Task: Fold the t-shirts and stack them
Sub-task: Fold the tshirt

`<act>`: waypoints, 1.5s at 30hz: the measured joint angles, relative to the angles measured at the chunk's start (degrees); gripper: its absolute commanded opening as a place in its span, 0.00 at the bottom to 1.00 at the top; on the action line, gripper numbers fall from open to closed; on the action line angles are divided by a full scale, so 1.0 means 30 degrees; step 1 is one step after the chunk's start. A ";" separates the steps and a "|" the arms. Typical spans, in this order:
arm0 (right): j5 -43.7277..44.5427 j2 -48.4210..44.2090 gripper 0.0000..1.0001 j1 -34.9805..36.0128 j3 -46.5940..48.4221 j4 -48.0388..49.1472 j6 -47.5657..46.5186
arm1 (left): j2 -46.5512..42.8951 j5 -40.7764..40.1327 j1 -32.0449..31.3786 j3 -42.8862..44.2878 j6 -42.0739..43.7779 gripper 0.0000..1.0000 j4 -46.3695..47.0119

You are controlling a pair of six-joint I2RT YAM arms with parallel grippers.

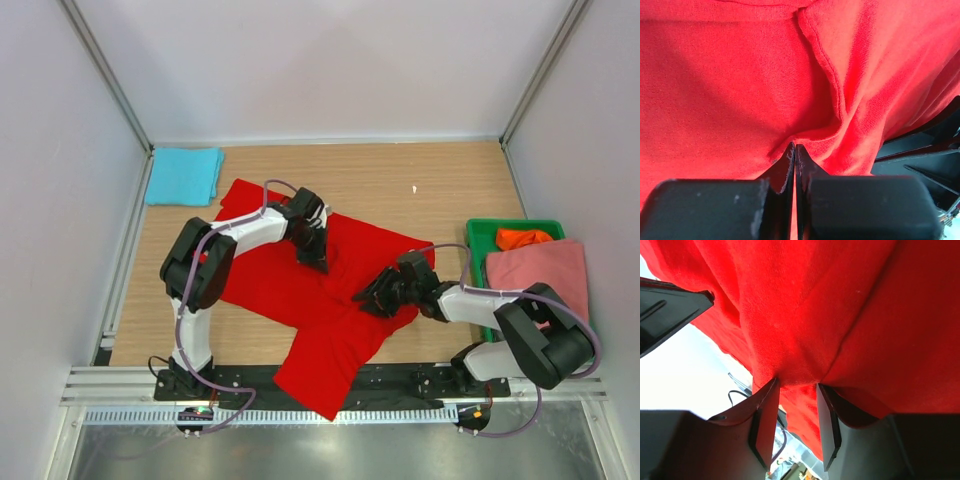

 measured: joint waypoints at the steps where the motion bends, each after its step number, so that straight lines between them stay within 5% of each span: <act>1: 0.0000 -0.0007 0.43 0.0000 0.0036 -0.0095 0.0000 | 0.0000 0.0015 0.0007 0.0000 -0.0007 0.00 -0.0007; 14: 0.2739 -0.6025 0.61 -0.0138 0.0750 -0.8007 -0.1989 | -0.0124 0.0444 0.0138 -0.0131 -0.0219 0.00 -0.0066; 19: 0.5078 -0.6652 0.67 -0.1304 0.2426 -1.1030 -0.3366 | -0.0801 0.0393 0.0153 -0.0350 -0.0546 0.43 -0.0160; 33: 0.9143 0.0947 0.56 -0.5668 0.6936 -1.2109 -0.8422 | -0.2120 -0.3876 0.2186 -0.2149 0.0925 0.35 -0.0962; 45: 1.0870 0.7949 0.56 -0.6441 1.3828 -1.2094 -1.2815 | -0.2834 -0.3075 0.1348 -0.4109 -0.2834 0.33 0.1224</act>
